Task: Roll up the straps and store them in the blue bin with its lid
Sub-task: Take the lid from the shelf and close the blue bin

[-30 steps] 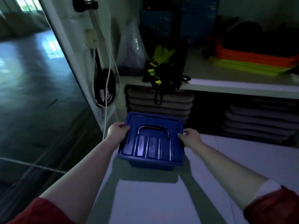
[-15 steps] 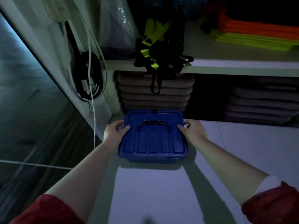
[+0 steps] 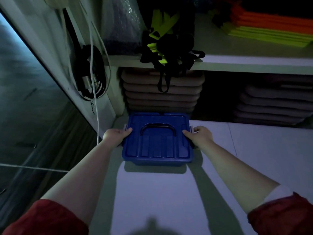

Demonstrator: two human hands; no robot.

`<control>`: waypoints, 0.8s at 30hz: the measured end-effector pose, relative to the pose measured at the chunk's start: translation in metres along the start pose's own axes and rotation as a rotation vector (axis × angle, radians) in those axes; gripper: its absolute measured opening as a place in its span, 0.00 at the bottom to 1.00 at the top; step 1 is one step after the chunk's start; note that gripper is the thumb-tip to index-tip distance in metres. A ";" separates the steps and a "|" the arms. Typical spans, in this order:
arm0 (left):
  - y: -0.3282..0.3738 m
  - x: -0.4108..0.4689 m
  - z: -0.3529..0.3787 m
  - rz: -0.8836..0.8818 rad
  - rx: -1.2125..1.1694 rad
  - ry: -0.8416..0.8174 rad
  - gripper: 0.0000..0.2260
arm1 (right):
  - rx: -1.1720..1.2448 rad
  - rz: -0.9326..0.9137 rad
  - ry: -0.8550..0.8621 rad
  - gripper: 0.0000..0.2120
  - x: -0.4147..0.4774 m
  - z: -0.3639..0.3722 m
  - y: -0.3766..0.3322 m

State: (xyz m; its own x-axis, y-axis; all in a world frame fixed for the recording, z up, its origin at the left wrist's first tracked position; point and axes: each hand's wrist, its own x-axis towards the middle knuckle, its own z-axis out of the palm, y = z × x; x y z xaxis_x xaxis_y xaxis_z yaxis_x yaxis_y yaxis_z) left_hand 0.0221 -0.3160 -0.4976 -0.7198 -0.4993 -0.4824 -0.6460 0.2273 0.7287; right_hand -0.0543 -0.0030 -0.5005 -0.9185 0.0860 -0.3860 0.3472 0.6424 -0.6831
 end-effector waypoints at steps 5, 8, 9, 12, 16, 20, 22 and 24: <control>0.022 -0.013 0.007 0.052 0.310 0.070 0.20 | -0.018 -0.006 0.017 0.20 -0.004 0.000 -0.004; 0.015 -0.014 0.012 0.031 0.144 0.072 0.18 | 0.076 0.036 0.001 0.18 -0.008 0.001 -0.002; 0.011 -0.015 0.011 0.001 0.049 0.067 0.18 | 0.126 0.050 -0.006 0.17 -0.010 0.000 -0.002; -0.001 -0.016 0.004 -0.140 -0.332 0.028 0.16 | 0.188 0.050 -0.025 0.14 -0.013 -0.003 -0.001; -0.020 -0.019 -0.001 -0.095 -0.488 -0.230 0.11 | 0.091 -0.017 -0.018 0.12 -0.016 -0.003 -0.002; -0.017 -0.025 -0.001 -0.079 -0.412 -0.240 0.09 | 0.009 -0.018 -0.021 0.16 -0.012 -0.004 -0.004; -0.014 -0.023 -0.001 -0.050 -0.329 -0.182 0.07 | 0.003 -0.010 -0.027 0.16 -0.012 -0.003 -0.004; -0.010 -0.019 0.002 -0.002 -0.189 -0.126 0.05 | 0.009 -0.012 -0.019 0.16 -0.012 -0.002 -0.003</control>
State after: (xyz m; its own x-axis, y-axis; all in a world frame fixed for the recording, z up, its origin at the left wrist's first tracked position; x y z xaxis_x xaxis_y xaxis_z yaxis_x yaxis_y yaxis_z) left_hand 0.0419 -0.3073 -0.4969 -0.7519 -0.3889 -0.5324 -0.5972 0.0595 0.7999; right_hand -0.0450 -0.0045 -0.4928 -0.9190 0.0637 -0.3892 0.3377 0.6367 -0.6933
